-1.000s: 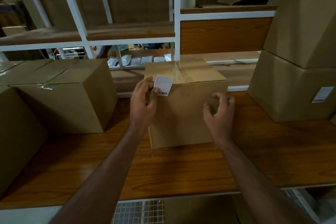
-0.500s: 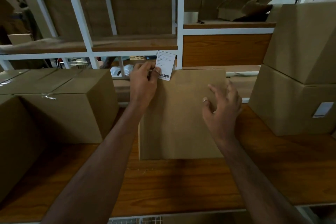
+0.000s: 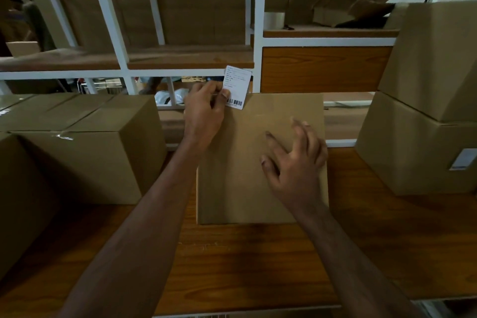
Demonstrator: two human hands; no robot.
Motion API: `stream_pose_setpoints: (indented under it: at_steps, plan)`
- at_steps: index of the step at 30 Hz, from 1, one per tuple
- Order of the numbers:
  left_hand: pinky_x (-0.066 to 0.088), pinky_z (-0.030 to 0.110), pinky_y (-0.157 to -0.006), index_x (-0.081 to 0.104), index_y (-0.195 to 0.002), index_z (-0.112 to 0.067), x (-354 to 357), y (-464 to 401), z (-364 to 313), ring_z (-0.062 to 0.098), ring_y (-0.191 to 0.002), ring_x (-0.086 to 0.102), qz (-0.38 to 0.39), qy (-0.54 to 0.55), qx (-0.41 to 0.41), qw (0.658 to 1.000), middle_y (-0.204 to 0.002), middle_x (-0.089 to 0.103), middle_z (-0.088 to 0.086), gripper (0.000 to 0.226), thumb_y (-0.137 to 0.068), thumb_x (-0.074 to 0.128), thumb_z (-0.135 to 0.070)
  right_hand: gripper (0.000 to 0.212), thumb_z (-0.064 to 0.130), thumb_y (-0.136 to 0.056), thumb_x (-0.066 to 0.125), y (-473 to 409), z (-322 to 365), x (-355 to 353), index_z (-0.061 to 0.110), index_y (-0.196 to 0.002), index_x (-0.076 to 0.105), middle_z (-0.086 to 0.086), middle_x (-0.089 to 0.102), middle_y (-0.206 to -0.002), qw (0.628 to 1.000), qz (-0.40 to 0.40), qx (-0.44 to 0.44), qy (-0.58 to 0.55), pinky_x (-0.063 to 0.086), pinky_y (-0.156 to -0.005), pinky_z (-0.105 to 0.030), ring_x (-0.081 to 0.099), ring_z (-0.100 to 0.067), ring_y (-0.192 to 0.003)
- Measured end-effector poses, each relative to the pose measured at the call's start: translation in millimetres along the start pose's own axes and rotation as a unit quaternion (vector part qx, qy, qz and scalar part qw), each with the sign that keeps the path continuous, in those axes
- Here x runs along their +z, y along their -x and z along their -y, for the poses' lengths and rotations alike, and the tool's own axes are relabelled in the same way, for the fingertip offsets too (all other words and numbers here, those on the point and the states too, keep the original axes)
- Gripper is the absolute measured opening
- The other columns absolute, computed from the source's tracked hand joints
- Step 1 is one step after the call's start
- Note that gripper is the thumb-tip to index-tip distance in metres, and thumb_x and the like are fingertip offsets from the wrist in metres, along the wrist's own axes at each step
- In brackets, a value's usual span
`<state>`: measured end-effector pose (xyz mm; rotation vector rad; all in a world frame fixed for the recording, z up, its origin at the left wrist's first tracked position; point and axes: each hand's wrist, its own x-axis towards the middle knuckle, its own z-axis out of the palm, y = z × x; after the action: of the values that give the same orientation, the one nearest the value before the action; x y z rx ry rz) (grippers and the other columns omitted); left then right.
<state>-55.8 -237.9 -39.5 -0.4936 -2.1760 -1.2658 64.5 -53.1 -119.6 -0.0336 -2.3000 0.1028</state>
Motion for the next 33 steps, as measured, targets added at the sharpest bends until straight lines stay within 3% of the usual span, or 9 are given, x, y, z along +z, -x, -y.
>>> stream_pose_setpoints:
  at_steps: [2,6,12,17,22,26,30,33]
  plan:
    - [0.056,0.046,-0.090,0.066,-0.104,-0.025,1,-2,2,0.022,-0.107,0.060,-0.007,-0.002,0.001,1.000,-0.114,0.060,0.001,0.023,-0.097,0.054,-0.044,0.047,0.051,-0.094,0.049,-3,3,0,0.034,-0.138,0.056,-0.017,0.031,-0.156,1.000,-0.003,0.002,-0.003,0.022,-0.111,-0.059,0.024,-0.037,-0.145]
    - [0.055,0.046,-0.090,0.065,-0.104,-0.023,4,-4,3,0.021,-0.106,0.060,-0.008,0.009,0.001,1.000,-0.113,0.059,0.002,0.019,-0.099,0.056,-0.039,0.041,0.050,-0.096,0.048,15,16,4,0.033,-0.129,0.063,-0.014,0.039,-0.153,0.996,0.002,-0.094,-0.002,0.023,-0.111,-0.059,0.029,-0.037,-0.144]
    - [0.056,0.047,-0.090,0.063,-0.101,-0.026,5,-4,5,0.024,-0.108,0.059,-0.009,0.001,0.005,1.000,-0.113,0.059,0.001,0.026,-0.094,0.053,-0.048,0.044,0.050,-0.094,0.050,-3,5,3,0.032,-0.132,0.062,-0.016,0.037,-0.153,1.000,-0.027,0.004,0.002,0.021,-0.112,-0.060,0.027,-0.037,-0.143]
    - [0.055,0.047,-0.092,0.065,-0.111,-0.023,4,-2,6,0.023,-0.112,0.058,-0.006,0.001,-0.001,1.000,-0.119,0.059,0.001,0.045,-0.089,0.046,-0.058,0.040,0.050,-0.093,0.052,13,16,4,0.034,-0.127,0.065,-0.015,0.041,-0.151,0.997,-0.008,-0.080,-0.010,0.020,-0.111,-0.058,0.029,-0.037,-0.143]
    - [0.054,0.044,-0.094,0.065,-0.118,-0.025,2,7,3,0.022,-0.115,0.055,-0.003,0.014,-0.002,1.000,-0.120,0.057,0.001,0.054,-0.088,0.043,-0.064,0.042,0.050,-0.091,0.053,8,5,-2,0.029,-0.125,0.065,-0.017,0.033,-0.153,0.997,-0.048,0.050,-0.042,0.027,-0.109,-0.058,0.027,-0.036,-0.143]
    - [0.054,0.044,-0.094,0.065,-0.111,-0.021,-1,19,2,0.021,-0.115,0.054,-0.013,0.033,0.016,0.999,-0.118,0.056,0.001,0.050,-0.090,0.044,-0.061,0.061,0.053,-0.089,0.049,6,-4,-1,0.014,-0.135,0.051,-0.024,0.025,-0.156,0.977,-0.070,0.167,-0.113,0.035,-0.108,-0.059,0.026,-0.040,-0.143]
    - [0.055,0.044,-0.095,0.059,-0.102,-0.034,-5,32,1,0.022,-0.119,0.053,-0.020,0.087,0.016,0.996,-0.118,0.051,-0.007,0.027,-0.091,0.050,-0.057,0.073,0.052,-0.090,0.051,14,-6,0,0.007,-0.146,0.036,-0.026,0.030,-0.153,0.955,-0.076,0.201,-0.205,0.039,-0.107,-0.059,0.030,-0.039,-0.143]
    - [0.050,0.045,-0.103,0.059,-0.106,-0.032,-11,47,1,0.023,-0.126,0.047,-0.009,0.118,0.011,0.993,-0.128,0.047,-0.004,0.025,-0.093,0.052,-0.052,0.076,0.049,-0.090,0.057,21,-2,-6,0.008,-0.148,0.031,-0.023,0.035,-0.149,0.947,-0.095,0.207,-0.227,0.045,-0.103,-0.056,0.037,-0.037,-0.138]
